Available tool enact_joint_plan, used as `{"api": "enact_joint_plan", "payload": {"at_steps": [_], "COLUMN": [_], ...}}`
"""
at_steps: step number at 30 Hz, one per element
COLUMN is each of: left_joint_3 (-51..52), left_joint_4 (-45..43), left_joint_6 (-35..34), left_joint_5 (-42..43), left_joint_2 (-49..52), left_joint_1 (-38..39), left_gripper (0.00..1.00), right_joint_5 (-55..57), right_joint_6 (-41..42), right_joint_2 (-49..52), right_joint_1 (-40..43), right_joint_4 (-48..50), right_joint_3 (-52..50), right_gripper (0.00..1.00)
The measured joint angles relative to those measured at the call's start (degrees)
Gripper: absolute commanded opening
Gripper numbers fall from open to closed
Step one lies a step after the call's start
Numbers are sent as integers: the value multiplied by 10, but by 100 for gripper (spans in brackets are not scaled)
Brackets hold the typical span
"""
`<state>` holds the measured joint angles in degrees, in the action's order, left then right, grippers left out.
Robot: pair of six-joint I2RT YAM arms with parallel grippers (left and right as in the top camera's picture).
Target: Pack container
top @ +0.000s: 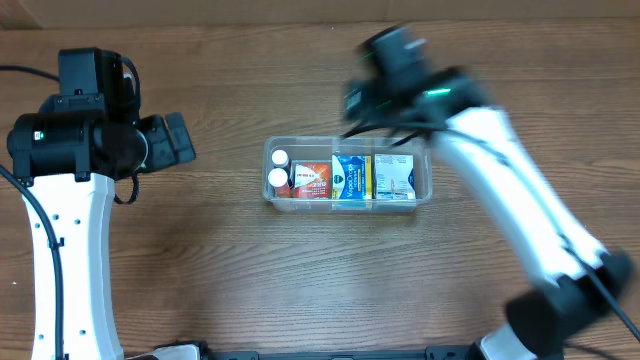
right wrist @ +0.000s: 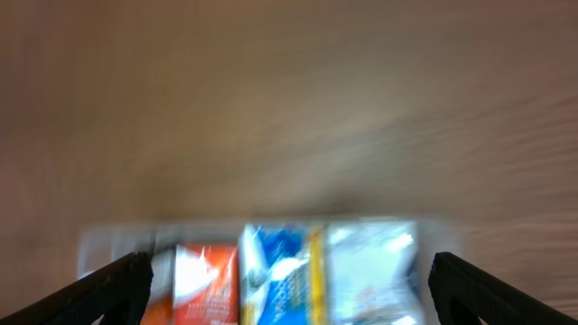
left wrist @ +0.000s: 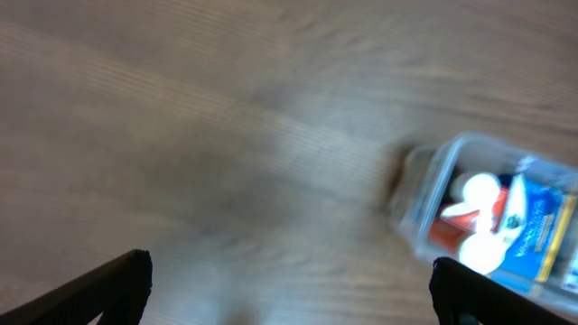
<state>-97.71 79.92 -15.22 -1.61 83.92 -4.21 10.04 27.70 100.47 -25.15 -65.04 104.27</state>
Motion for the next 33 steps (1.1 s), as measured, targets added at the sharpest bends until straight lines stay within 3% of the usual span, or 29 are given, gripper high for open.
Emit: {"api": "enact_joint_plan", "payload": {"at_steps": [5, 15, 19, 25, 28, 33], "left_joint_3": [0, 10, 87, 307, 380, 416], "left_joint_4": [-50, -27, -76, -142, -139, -99], "left_joint_6": [25, 49, 50, 48, 47, 45], "left_joint_5": [33, 36, 37, 38, 38, 38], "left_joint_2": [0, -18, -141, -459, -559, -643], "left_joint_1": [7, 7, 7, 8, 8, 8], "left_gripper": [100, 100, 100, 100, 100, 100], "right_joint_5": [-31, -61, -79, -92, -94, -97], "right_joint_6": [-53, -103, -109, -113, -112, -112], "right_joint_2": [-44, -61, -176, -466, -588, -671], "right_joint_1": [172, 236, 236, 220, 217, 217], "right_joint_4": [-23, -63, 3, 119, 107, 61], "right_joint_3": [16, -19, -130, -416, -534, -579], "right_gripper": [100, 100, 100, 100, 100, 100]}}
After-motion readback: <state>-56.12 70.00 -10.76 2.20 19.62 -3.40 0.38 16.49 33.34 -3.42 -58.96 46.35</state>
